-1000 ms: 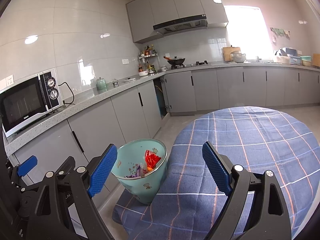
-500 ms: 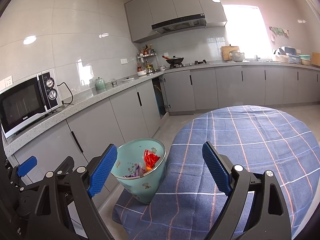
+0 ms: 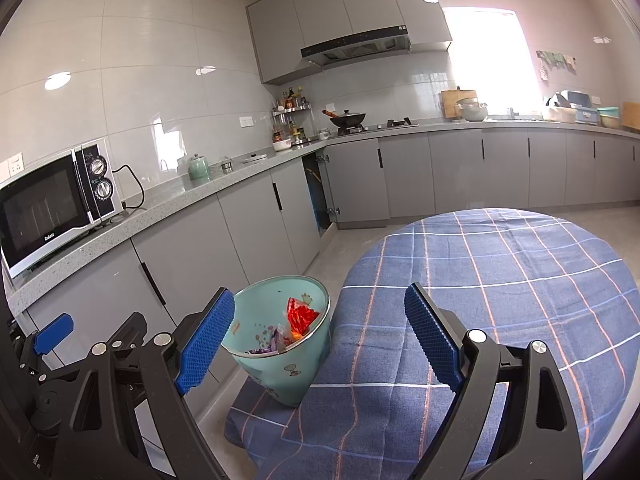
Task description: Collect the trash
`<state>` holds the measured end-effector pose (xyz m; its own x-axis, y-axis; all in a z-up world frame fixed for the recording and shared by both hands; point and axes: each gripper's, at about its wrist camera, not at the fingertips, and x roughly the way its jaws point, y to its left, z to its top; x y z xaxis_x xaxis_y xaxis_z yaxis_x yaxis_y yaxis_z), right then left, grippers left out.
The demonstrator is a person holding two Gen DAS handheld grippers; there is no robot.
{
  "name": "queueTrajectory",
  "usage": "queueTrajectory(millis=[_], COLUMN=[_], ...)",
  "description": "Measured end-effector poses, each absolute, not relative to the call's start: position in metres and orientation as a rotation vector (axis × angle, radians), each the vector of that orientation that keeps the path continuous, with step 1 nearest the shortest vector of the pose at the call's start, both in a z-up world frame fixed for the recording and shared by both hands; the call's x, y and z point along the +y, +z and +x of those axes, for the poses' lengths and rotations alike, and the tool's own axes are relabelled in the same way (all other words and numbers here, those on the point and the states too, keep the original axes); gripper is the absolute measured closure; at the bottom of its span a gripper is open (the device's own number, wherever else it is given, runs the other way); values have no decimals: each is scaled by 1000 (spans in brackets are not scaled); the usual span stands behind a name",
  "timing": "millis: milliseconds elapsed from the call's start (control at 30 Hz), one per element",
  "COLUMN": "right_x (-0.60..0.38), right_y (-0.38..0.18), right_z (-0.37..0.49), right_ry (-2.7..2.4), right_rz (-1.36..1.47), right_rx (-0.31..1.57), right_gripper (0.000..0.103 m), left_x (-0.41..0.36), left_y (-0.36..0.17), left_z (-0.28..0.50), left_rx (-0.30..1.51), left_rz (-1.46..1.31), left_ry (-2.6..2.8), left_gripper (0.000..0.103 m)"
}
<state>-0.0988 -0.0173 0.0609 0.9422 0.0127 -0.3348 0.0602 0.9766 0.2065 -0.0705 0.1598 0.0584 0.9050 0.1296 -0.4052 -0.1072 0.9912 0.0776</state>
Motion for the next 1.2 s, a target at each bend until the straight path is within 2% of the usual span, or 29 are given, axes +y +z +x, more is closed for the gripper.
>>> queueTrajectory(millis=[467,1200], right_x=[-17,-17], right_y=[58,54], right_z=[-99,-92], right_ry=[-32,-44], right_rz=[217,221], right_rx=[341,375], right_gripper=[17,17], left_x=[157,156], left_y=[64,49], left_z=[-76,-57], left_rx=[364,497], left_rz=[70,61], left_ry=[132,103], left_gripper=[5,5])
